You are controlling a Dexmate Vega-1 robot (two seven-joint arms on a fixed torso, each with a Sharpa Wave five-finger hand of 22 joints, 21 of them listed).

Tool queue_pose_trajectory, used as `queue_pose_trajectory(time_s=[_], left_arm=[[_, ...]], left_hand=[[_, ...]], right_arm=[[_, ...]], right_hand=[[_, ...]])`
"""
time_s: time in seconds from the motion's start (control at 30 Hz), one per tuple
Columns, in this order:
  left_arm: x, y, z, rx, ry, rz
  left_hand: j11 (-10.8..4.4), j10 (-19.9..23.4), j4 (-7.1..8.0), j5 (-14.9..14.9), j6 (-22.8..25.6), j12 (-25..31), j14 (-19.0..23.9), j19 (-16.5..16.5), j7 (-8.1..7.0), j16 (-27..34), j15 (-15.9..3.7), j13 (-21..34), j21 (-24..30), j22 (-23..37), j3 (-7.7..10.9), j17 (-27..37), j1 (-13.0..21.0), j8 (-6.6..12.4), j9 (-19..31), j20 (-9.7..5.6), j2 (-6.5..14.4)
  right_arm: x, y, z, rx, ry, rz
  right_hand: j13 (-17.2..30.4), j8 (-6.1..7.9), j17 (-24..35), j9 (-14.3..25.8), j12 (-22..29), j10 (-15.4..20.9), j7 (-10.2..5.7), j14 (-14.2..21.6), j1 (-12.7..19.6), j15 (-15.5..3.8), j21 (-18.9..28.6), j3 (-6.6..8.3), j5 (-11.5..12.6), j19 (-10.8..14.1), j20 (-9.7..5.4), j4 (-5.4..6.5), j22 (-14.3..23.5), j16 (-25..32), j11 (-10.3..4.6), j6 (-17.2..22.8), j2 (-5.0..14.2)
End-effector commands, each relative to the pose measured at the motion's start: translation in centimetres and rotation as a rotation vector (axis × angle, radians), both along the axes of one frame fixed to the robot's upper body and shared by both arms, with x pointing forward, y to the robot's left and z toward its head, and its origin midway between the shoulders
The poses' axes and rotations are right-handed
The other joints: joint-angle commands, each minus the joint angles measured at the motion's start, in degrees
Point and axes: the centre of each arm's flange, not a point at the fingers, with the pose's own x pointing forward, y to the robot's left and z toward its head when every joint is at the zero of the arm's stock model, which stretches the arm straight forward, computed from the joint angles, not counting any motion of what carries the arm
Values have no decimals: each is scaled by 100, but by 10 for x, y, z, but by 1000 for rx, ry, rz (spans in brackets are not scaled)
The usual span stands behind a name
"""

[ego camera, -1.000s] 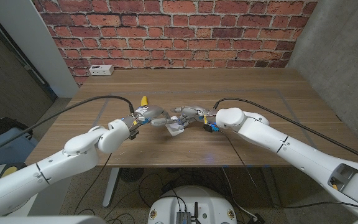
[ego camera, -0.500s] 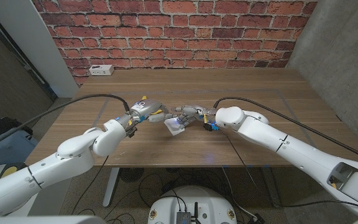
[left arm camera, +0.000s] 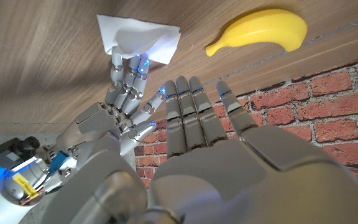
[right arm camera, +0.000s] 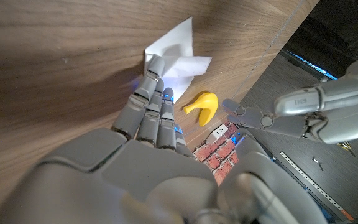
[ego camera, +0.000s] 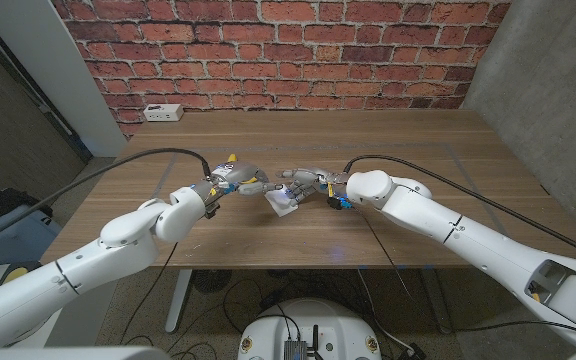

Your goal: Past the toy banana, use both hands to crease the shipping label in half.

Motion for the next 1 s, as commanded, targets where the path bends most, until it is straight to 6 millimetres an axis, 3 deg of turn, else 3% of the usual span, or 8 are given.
queue_pose_trajectory(time_s=[0.03,0.3,0.6,0.8,0.9,1.0], left_arm=[[22,2,-7,32,113,65],[27,-7,-9,53,153,44],[33,-15,-16,74,206,0],[33,-18,-17,88,207,-5],[34,-20,-19,101,209,8],[35,-20,-21,106,222,13]], left_hand=[[-22,-140,31,59,-149,-72,-269,-269,-42,-68,50,32,-119,-14,-71,-24,-129,-26,12,16,-22],[-72,-223,120,80,-198,-114,-660,-617,-73,-120,-2,36,-260,-41,-214,-29,-340,-2,11,-35,-113],[-118,-448,350,140,-123,-197,-1331,-1043,-93,-156,42,44,-428,-69,-518,-22,-772,49,17,-74,-264],[-142,-533,397,167,-171,-224,-1423,-1135,-126,-134,-18,44,-464,-76,-583,-25,-833,34,15,-85,-291],[-158,-587,433,195,-243,-237,-1419,-1128,-154,-99,-194,42,-461,-85,-638,-33,-862,14,12,-106,-315],[-155,-664,451,213,-357,-261,-1470,-1140,-141,-104,-197,41,-465,-91,-669,-40,-870,-22,11,-115,-328]], right_arm=[[0,-3,2,-1,-4,-6],[-1,-5,1,1,-6,-3],[-3,-6,0,1,-9,-4],[-4,-6,1,3,-13,-8],[-5,-6,1,3,-13,-5],[-5,-5,1,-1,-14,-3]], right_hand=[[4,26,20,12,-9,-25,90,-1,-11,-44,34,16,-5,53,-12,16,3,-20,6,46,-24],[3,7,20,13,-42,-88,55,-62,-15,-54,19,6,-16,32,-17,15,2,-50,24,14,-41],[-1,-16,19,13,-90,-213,37,-122,-12,-130,5,5,-27,19,-32,15,2,-73,-48,-43,-44],[-3,-21,17,13,-102,-262,17,-150,-5,-155,-1,7,-34,12,-42,10,2,-82,-59,-66,-44],[-6,-23,15,13,-111,-305,12,-179,3,-173,-8,10,-39,1,-51,5,2,-91,-61,-78,-44],[-7,-22,14,13,-116,-331,17,-198,5,-182,-13,11,-42,-7,-55,4,2,-97,-59,-79,-45]])
